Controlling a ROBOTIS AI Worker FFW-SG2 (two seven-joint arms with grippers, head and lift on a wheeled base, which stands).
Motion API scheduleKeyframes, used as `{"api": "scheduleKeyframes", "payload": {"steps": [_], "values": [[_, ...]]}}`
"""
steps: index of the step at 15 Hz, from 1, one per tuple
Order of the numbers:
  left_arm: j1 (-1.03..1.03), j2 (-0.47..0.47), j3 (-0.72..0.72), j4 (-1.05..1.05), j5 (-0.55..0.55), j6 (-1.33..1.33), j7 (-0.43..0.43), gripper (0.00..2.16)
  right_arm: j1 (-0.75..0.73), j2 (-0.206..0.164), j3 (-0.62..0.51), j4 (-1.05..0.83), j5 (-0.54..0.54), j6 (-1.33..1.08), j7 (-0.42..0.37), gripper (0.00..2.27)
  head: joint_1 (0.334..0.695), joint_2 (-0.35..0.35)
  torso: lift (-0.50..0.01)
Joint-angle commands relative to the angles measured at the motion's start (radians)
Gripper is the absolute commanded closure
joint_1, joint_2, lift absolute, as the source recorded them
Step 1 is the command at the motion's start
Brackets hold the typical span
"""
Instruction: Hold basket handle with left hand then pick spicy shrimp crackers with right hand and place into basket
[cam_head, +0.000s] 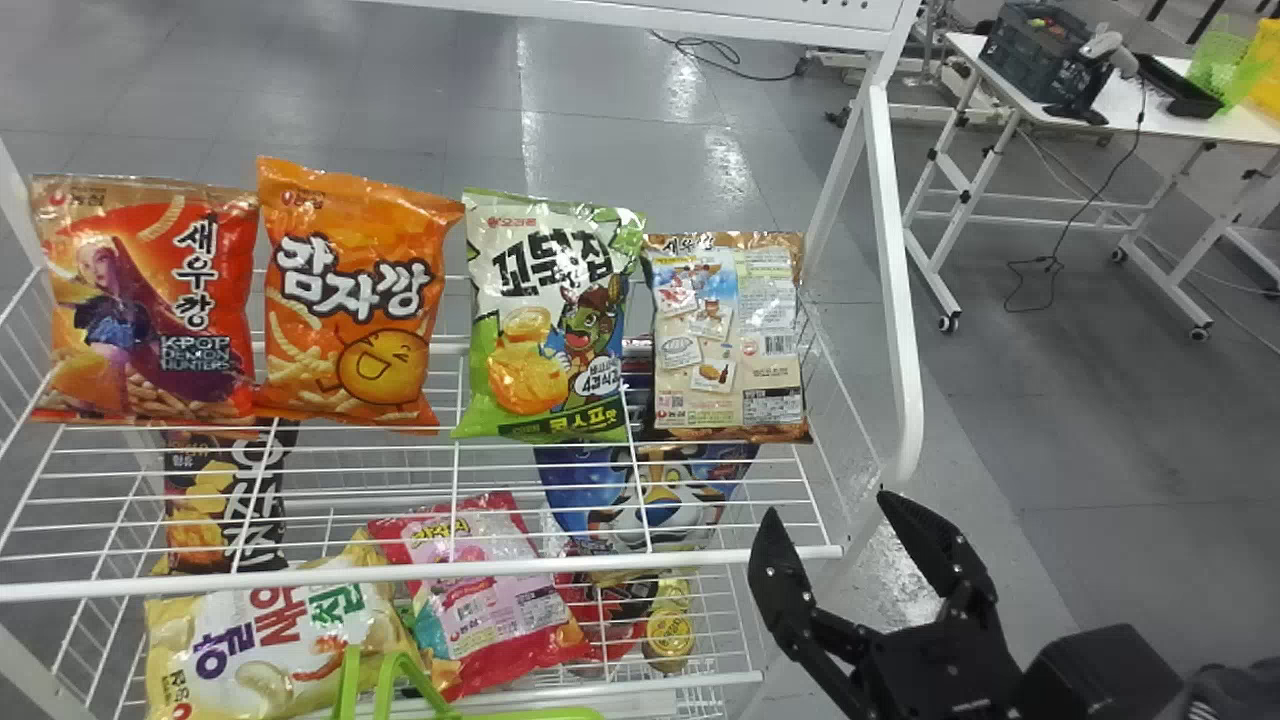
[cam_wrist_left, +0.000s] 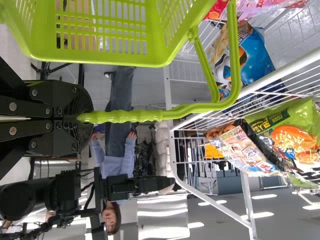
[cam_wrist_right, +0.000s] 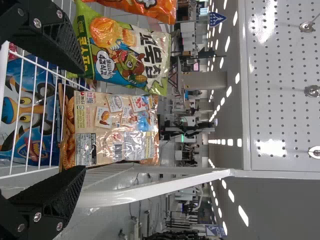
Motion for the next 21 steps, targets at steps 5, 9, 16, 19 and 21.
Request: {"api": "scheduleKeyframes", "payload": {"steps": [5, 9, 16, 19, 21], "values": [[0.002, 0.0, 0.0, -0.002, -0.002, 0.001, 0.003, 1.9, 0.001, 0.0, 0.0, -0.002, 0.0, -0.003, 0.002, 0.14, 0.695, -0.203, -0.037], [0.002, 0.0, -0.002, 0.0, -0.002, 0.001, 0.001, 1.9, -0.001, 0.0, -0.001, -0.002, 0.0, 0.0, 0.002, 0.14, 0.695, -0.203, -0.037], [0.002, 0.006, -0.017, -0.002, -0.008, 0.001, 0.001, 1.9, -0.107, 0.032, 0.073, 0.0, 0.054, 0.126, -0.008, 0.14, 0.695, -0.179, -0.037], [0.002, 0.026, -0.023, -0.003, -0.005, 0.001, 0.003, 1.9, -0.208, 0.084, 0.125, 0.032, 0.109, 0.218, -0.026, 0.14, 0.695, -0.129, -0.037], [0.002, 0.035, -0.023, -0.002, -0.003, 0.001, 0.003, 1.9, -0.274, 0.113, 0.134, 0.07, 0.133, 0.273, -0.026, 0.14, 0.695, -0.106, -0.037]]}}
